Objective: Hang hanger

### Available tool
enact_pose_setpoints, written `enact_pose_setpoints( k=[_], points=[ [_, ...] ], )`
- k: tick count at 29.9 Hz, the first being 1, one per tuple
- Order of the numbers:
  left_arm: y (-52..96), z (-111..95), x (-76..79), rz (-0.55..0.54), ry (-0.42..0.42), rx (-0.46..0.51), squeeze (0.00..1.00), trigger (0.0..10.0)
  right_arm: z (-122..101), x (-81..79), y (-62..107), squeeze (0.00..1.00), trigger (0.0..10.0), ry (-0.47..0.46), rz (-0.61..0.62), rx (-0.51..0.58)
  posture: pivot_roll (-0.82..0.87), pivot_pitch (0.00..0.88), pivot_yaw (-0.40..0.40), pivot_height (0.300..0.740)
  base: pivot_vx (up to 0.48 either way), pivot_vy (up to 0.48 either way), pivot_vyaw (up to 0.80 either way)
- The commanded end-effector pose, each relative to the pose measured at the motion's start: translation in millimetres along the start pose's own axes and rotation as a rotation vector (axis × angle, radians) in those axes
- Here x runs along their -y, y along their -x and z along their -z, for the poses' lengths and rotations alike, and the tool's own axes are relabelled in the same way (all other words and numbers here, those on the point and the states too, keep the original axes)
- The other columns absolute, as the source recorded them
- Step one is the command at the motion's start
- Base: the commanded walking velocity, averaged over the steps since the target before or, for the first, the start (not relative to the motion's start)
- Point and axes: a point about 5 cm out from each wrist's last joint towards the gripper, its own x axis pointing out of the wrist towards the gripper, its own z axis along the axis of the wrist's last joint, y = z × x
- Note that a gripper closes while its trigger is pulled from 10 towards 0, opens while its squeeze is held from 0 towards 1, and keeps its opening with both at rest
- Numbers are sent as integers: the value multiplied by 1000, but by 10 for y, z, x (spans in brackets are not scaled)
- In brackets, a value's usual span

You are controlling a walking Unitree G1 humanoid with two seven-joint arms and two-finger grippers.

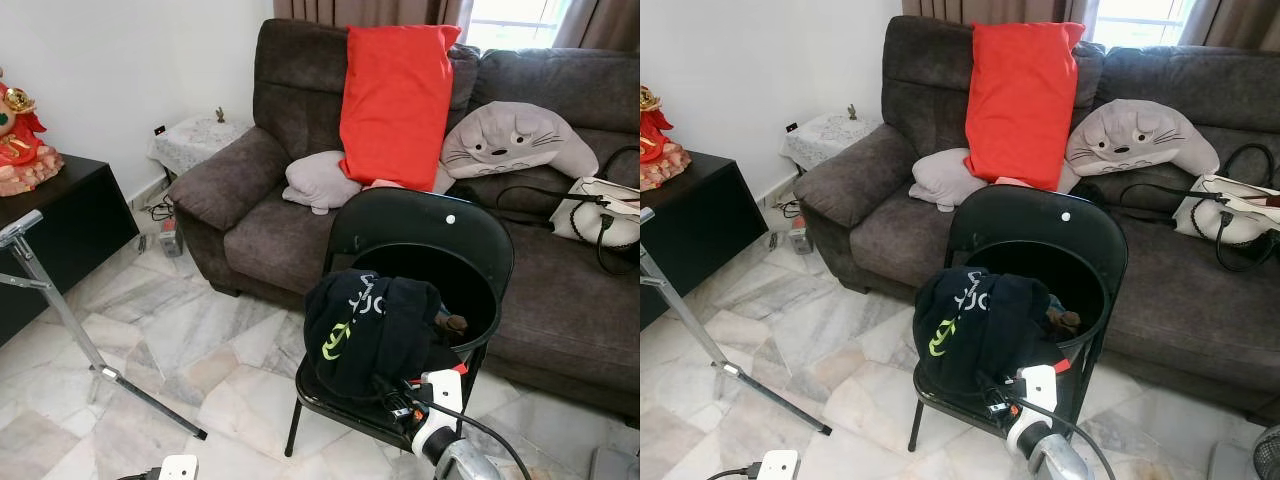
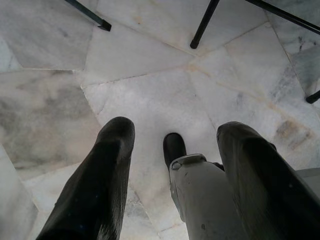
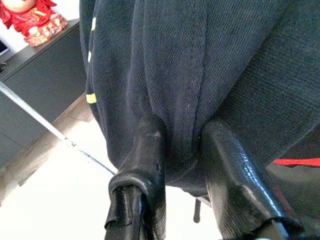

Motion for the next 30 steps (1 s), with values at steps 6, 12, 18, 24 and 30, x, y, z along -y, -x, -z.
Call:
enact_pose_setpoints(
  k=[6, 12, 18, 24, 30],
  points=[
    [7, 16, -42, -12, -5, -12, 0, 10000, -75, 0, -32, 0, 0, 3, 0, 35, -59, 0, 57, 740, 0, 0, 0],
    [6, 16, -42, -11, -6, -14, 0, 10000, -98, 6, -31, 0, 0, 2, 13, 55, -59, 0, 57, 740, 0, 0, 0],
    [5, 16, -38, -12, -9, -14, 0, 10000, -174, 31, 4, 0, 0, 5, 66, 133, -59, 0, 51, 740, 0, 0, 0],
    [4, 14, -34, -13, -11, -15, 0, 10000, -439, 27, 81, 0, 0, -1, 106, 296, -67, 0, 47, 740, 0, 0, 0],
    [3, 8, -34, -14, -12, -14, 0, 10000, -725, -57, 170, 0, 0, 34, 106, 396, -72, 0, 47, 740, 0, 0, 0]
  ],
)
